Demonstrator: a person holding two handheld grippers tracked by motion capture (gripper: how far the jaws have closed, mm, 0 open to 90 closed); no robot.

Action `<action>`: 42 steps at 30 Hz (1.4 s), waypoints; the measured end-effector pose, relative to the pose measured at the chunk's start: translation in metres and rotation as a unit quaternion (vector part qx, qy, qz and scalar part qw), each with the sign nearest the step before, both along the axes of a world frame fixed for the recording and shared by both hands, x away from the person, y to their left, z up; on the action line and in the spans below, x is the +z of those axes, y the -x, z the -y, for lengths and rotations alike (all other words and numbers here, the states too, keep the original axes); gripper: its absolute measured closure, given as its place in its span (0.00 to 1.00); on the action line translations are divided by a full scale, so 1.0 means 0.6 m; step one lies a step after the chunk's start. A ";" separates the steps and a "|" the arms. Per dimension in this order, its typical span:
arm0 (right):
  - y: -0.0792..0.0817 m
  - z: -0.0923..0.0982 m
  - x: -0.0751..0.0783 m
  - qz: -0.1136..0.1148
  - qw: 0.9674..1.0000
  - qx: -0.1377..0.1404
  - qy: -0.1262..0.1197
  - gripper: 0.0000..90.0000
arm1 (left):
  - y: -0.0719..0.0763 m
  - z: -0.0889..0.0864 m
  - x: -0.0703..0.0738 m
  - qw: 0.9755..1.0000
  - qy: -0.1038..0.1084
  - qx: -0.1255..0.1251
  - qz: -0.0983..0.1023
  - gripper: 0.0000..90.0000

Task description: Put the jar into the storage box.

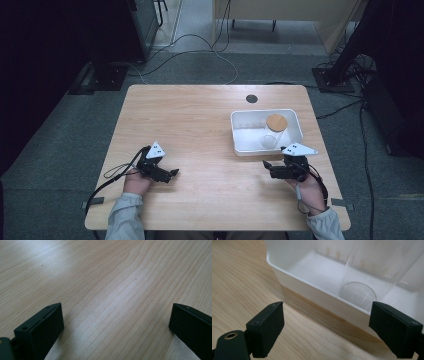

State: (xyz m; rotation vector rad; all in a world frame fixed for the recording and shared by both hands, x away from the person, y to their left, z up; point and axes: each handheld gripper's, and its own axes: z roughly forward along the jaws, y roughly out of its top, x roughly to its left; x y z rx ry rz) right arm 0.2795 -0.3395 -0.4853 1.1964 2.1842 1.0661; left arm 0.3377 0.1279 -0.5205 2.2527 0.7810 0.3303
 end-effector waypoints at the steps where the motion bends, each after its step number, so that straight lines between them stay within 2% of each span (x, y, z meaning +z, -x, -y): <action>1: 0.001 0.000 0.000 -0.004 1.000 0.003 0.005 0.14 | 0.000 0.000 0.000 1.000 0.000 0.000 0.000 0.00; 3: 0.001 0.001 0.000 -0.008 1.000 0.004 0.011 0.14 | 0.000 0.000 0.000 1.000 0.000 0.000 0.000 0.00; 4: 0.003 0.003 0.000 -0.020 1.000 0.007 0.022 0.14 | 0.000 0.000 0.000 1.000 0.000 0.000 0.000 0.00; 15: 0.008 0.018 0.000 -0.041 0.998 0.015 0.044 0.14 | 0.000 0.000 0.000 1.000 0.000 0.000 0.000 0.00; 24: 0.009 0.034 0.002 -0.050 0.998 0.011 0.045 0.14 | 0.000 0.000 0.000 1.000 0.000 0.000 0.000 0.00; 35: 0.006 0.071 -0.008 -0.063 0.997 -0.023 0.042 0.14 | 0.000 0.000 0.000 1.000 0.000 0.000 0.000 0.00; 42: 0.004 0.079 -0.012 -0.064 0.997 -0.029 0.042 0.14 | 0.000 0.000 0.000 1.000 0.000 0.000 0.000 0.00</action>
